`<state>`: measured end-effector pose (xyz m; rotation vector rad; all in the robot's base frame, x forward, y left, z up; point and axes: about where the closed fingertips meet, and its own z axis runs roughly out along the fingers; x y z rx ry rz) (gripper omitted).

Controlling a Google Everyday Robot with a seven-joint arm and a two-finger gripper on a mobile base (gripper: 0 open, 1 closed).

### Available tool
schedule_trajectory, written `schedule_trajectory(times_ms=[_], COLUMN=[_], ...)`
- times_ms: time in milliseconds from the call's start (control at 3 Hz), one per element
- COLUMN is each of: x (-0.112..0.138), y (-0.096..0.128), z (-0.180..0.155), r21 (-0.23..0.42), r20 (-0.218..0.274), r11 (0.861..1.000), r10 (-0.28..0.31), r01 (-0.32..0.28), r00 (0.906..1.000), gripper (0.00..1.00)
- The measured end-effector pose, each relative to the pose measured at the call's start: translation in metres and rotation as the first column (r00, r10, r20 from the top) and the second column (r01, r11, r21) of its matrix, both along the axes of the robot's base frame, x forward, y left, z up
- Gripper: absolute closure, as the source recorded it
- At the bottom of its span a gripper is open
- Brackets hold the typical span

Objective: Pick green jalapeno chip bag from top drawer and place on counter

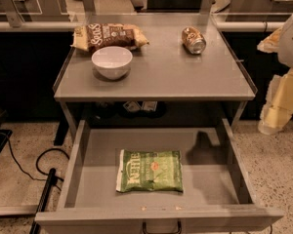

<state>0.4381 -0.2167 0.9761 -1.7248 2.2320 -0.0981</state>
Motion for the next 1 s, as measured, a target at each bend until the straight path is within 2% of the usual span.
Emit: schedule_trajectory(times_ms=[333,667,1000], x=[0.0,-0.004,-0.007], y=[0.002,0.021,0.059], z=[0.0,-0.026,-0.075], r21=[0.011,0.051,0.116], r20=[0.008,-0.002,-0.032], r11=[1.0,0.999,0.993], r10=[0.003,0.001,0.02], r01=[-0.003,-0.001,-0.016], r00=[1.0,1.0,0.9993], gripper=[0.0,0.0,0.0])
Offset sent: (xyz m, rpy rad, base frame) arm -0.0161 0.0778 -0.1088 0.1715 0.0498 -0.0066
